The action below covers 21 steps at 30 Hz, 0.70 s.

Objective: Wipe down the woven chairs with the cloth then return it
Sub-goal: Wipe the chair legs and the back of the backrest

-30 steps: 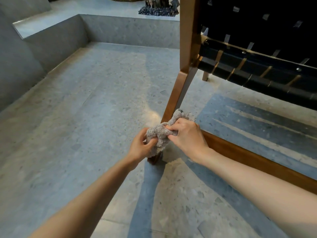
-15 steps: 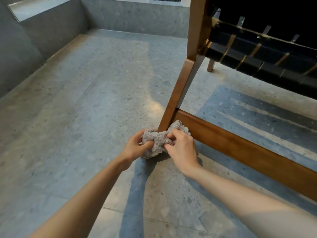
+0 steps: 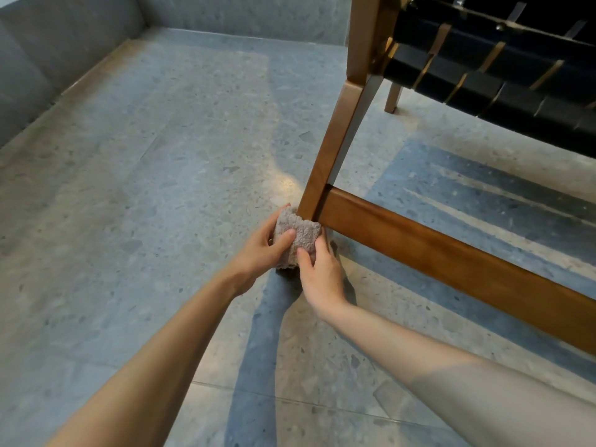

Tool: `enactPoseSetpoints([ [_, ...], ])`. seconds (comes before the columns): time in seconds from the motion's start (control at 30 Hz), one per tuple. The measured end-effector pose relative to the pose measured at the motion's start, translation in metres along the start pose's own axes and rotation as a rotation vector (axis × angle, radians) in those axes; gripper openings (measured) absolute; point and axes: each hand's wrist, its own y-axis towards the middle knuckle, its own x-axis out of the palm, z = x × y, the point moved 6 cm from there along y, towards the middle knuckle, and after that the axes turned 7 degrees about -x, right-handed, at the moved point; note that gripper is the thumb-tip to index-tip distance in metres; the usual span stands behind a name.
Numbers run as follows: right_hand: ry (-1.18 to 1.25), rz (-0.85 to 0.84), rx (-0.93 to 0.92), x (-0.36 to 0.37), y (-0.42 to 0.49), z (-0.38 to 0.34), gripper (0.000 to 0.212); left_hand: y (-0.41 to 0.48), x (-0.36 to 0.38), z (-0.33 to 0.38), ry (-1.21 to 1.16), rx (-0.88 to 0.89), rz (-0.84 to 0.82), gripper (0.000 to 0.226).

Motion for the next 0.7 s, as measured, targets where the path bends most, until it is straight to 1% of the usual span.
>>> enactPoseSetpoints([
  [0.1, -0.045, -0.067, 0.006, 0.005, -0.001, 0.009, 0.054, -0.004, -0.001, -0.012, 0.087, 0.000, 0.029, 0.023],
  [0.2, -0.057, -0.145, 0.050, 0.011, -0.007, 0.017, 0.050, -0.011, -0.003, -0.027, 0.125, -0.040, 0.024, 0.024],
  [0.27, -0.037, -0.091, 0.058, 0.009, -0.008, 0.017, 0.047, -0.016, -0.004, -0.031, 0.120, -0.049, 0.048, 0.023],
  [0.33, 0.075, 0.076, 0.077, 0.001, -0.009, 0.014, 0.042, -0.016, -0.004, -0.024, 0.106, -0.019, 0.110, 0.022],
  [0.4, 0.185, 0.239, 0.108, -0.005, -0.009, 0.009, 0.037, -0.012, -0.004, -0.007, 0.105, 0.053, 0.158, 0.031],
  [0.47, 0.232, 0.326, 0.127, -0.007, -0.008, 0.006, 0.031, -0.007, -0.001, 0.009, 0.116, 0.120, 0.191, 0.046],
  [0.5, 0.236, 0.340, 0.132, -0.007, -0.007, 0.004, 0.029, -0.006, -0.001, 0.014, 0.117, 0.140, 0.202, 0.050],
  [0.57, 0.194, 0.321, 0.136, -0.008, -0.005, 0.003, 0.026, -0.006, 0.001, 0.016, 0.115, 0.151, 0.208, 0.050],
  [0.7, 0.072, 0.205, 0.147, -0.012, -0.002, 0.009, 0.024, -0.012, -0.002, 0.002, 0.158, 0.117, 0.228, 0.036],
])
